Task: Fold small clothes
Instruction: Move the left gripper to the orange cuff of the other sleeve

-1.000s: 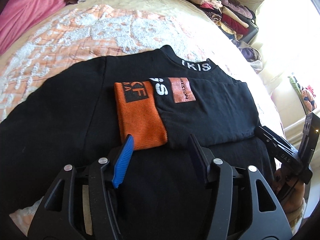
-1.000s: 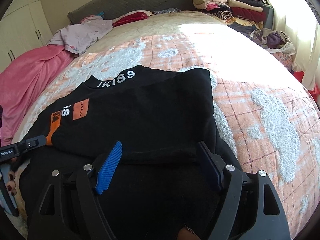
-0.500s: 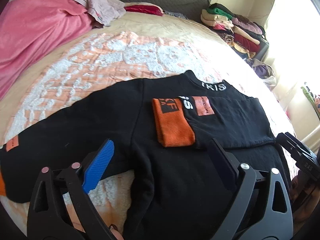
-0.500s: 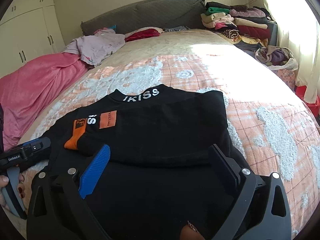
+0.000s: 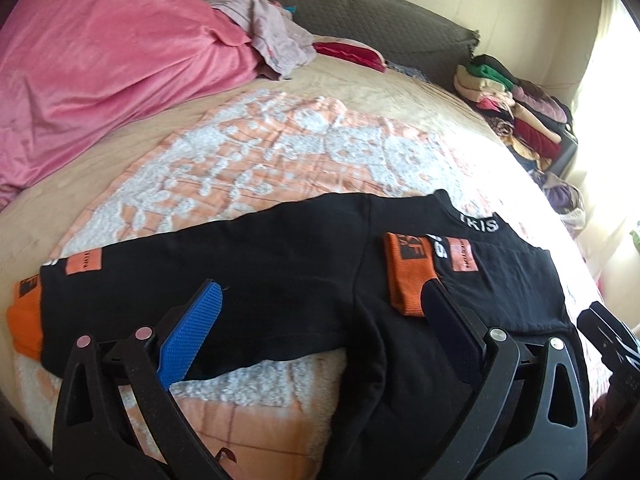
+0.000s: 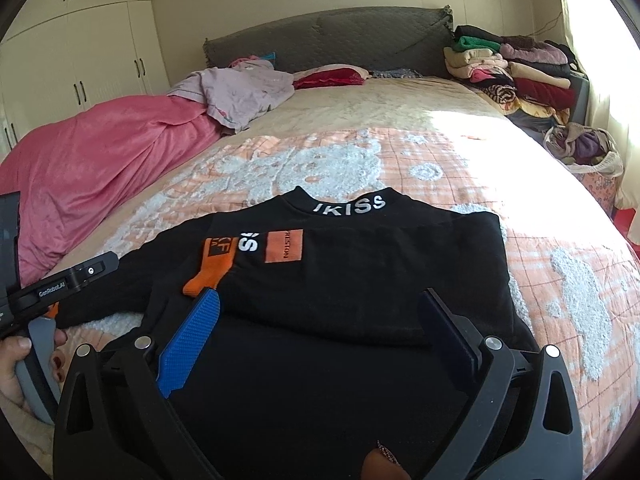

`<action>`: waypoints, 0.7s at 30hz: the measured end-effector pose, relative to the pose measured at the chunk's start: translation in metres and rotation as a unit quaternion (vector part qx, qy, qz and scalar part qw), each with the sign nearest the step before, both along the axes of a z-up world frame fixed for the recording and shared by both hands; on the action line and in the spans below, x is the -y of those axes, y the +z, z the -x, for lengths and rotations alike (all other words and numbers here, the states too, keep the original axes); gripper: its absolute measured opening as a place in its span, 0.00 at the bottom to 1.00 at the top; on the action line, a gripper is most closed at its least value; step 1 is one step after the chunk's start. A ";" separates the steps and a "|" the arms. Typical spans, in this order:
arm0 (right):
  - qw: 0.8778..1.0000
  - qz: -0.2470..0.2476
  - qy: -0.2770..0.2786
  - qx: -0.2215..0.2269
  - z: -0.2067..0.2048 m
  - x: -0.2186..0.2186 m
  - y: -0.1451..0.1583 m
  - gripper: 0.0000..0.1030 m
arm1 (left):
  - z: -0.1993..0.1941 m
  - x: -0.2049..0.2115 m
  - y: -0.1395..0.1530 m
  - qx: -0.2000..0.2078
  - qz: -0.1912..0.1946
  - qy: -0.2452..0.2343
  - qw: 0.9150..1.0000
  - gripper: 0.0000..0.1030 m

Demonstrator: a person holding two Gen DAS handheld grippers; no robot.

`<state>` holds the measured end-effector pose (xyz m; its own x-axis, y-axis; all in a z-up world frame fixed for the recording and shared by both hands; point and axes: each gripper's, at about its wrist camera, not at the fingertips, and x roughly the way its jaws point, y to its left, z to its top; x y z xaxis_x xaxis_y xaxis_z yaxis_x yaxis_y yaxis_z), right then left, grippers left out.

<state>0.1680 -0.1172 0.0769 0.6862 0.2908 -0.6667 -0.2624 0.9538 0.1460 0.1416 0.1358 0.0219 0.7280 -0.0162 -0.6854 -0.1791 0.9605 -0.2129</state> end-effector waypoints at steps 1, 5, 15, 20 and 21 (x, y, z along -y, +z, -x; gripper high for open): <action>1.000 0.001 0.005 0.001 0.001 -0.004 0.001 0.95 | 0.002 -0.003 0.001 0.002 -0.001 0.006 1.000 0.91; 1.000 0.003 0.024 0.006 0.005 -0.020 0.004 0.95 | 0.011 -0.014 0.001 0.009 0.002 0.031 0.999 0.91; 0.997 0.018 0.076 0.010 0.007 -0.060 0.007 0.96 | 0.029 -0.047 0.001 0.015 0.025 0.102 0.994 0.91; 0.995 0.016 0.094 0.011 0.006 -0.077 0.008 0.96 | 0.038 -0.059 0.001 0.013 0.013 0.154 0.988 0.91; 0.995 0.014 0.098 0.011 0.006 -0.080 0.009 0.96 | 0.040 -0.061 0.001 0.014 0.012 0.162 0.987 0.91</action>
<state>0.1621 -0.0369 0.0857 0.6331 0.4023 -0.6613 -0.4462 0.8878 0.1129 0.1018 0.1972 0.0230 0.7159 0.2041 -0.6677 -0.4693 0.8487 -0.2438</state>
